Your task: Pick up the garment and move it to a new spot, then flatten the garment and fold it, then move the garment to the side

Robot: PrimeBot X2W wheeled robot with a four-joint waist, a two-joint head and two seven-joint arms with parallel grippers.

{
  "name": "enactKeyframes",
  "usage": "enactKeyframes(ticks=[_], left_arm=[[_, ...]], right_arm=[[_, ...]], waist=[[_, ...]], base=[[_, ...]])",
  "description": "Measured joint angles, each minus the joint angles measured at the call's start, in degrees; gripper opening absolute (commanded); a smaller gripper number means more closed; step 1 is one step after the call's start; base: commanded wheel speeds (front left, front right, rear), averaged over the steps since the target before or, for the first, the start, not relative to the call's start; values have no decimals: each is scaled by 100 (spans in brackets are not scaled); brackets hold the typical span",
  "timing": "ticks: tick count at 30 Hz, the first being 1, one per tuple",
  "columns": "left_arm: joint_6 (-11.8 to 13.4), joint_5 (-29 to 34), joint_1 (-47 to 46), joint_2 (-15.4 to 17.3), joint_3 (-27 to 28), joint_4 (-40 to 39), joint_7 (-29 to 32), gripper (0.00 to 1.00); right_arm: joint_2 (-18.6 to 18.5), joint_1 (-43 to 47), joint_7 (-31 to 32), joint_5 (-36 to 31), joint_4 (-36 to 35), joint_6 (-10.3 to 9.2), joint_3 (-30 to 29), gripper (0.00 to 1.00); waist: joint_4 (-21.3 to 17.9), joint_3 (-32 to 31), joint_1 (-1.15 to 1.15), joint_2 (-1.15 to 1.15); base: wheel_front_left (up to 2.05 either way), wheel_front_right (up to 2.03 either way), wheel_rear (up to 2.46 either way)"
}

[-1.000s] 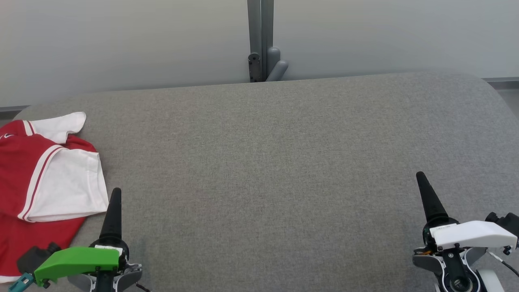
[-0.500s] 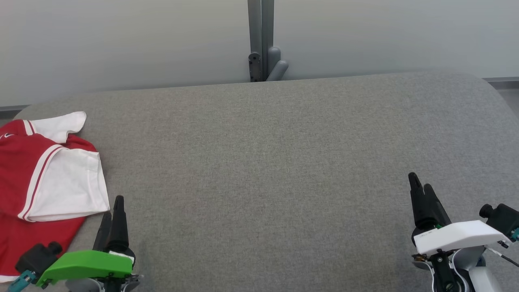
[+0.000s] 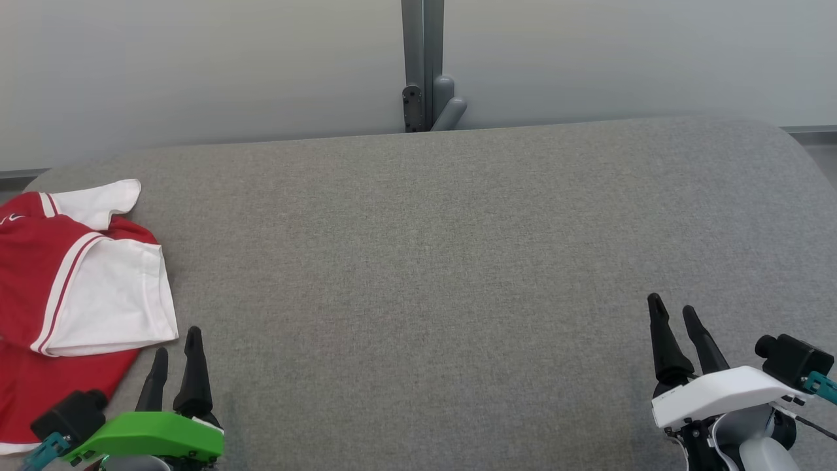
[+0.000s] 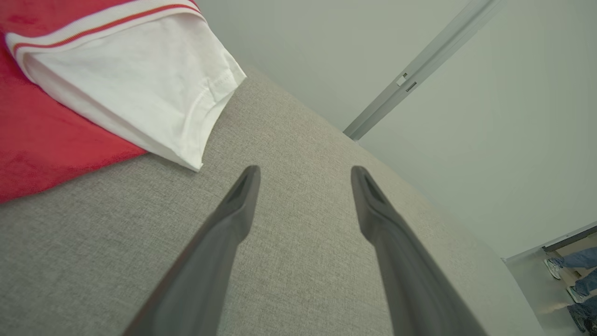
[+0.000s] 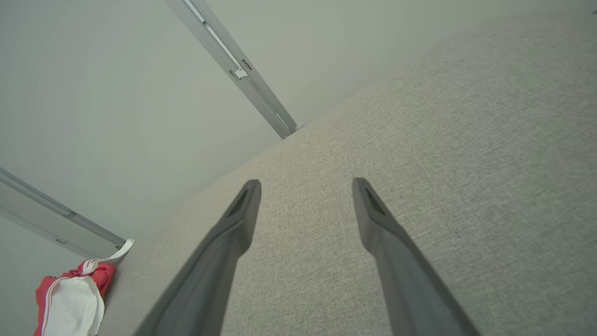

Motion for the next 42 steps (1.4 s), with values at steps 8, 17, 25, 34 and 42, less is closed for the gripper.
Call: enactKeyframes(ticks=[8,17,25,34,42], left_arm=[[-43,665,58,48,1,-22,-135,100],[-79,1307,71,81,-8,-85,-274,100],[-99,1786,124,111,-20,-119,-398,100],[-129,2284,169,146,-16,-118,-509,100],[-144,2688,180,181,-14,-103,-614,100]], right_arm=[[-12,1,-134,-608,2,1,1,100],[-25,1,-282,-1224,-41,1,-69,100],[-24,14,-401,-1666,-103,1,-100,100],[-24,34,-516,-2076,-116,1,-107,100],[-34,43,-614,-2447,-127,2,-125,100]], waist=[[-8,-1,0,0],[-3,-3,0,0],[-2,-6,0,0],[0,-3,0,0],[9,-12,0,0]], base=[[0,0,0],[0,0,0],[0,0,0],[0,0,0],[0,0,0]])
